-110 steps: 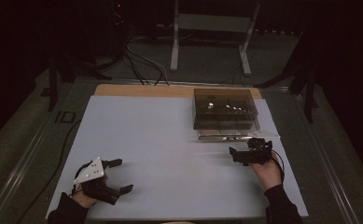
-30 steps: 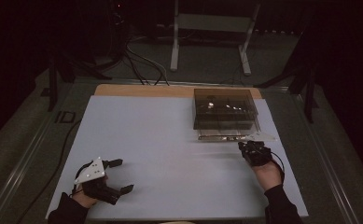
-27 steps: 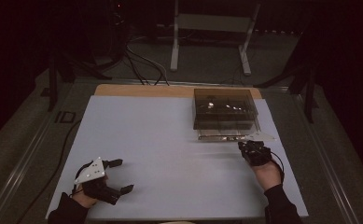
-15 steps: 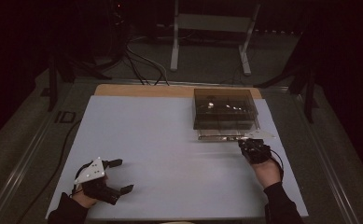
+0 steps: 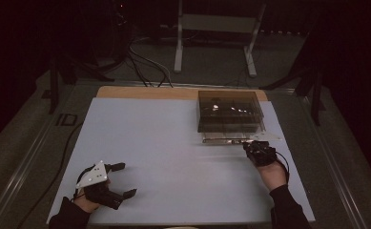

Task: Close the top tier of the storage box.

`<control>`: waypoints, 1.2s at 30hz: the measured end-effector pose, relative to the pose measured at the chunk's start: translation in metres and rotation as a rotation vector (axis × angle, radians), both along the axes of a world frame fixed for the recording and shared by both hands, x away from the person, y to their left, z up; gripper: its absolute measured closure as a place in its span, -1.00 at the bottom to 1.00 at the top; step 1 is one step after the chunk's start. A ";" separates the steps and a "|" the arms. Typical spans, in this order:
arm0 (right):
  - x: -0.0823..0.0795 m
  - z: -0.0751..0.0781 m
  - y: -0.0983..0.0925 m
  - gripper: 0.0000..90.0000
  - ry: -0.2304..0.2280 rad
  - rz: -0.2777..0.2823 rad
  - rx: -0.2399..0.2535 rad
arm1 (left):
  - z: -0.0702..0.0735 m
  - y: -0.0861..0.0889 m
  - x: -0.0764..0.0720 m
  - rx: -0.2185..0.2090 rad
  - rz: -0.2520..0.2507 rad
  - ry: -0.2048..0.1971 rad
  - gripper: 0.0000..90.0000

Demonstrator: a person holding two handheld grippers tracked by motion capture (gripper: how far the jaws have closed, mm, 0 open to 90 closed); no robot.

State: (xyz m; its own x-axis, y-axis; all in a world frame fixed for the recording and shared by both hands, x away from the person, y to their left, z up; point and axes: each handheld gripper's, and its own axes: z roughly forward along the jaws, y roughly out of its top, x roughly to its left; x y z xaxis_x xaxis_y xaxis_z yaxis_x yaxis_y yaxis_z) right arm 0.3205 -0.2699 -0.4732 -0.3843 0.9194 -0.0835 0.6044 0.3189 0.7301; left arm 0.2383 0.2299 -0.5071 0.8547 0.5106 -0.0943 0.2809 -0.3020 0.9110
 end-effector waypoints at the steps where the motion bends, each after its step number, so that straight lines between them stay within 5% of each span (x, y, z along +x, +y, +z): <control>1: 0.000 0.000 0.000 1.00 0.000 0.002 -0.002 | 0.000 0.000 0.000 0.000 0.000 0.000 -0.98; 36: 0.006 -0.001 0.002 1.00 0.007 0.000 -0.023 | 0.000 0.000 0.000 -0.003 0.002 0.001 -0.98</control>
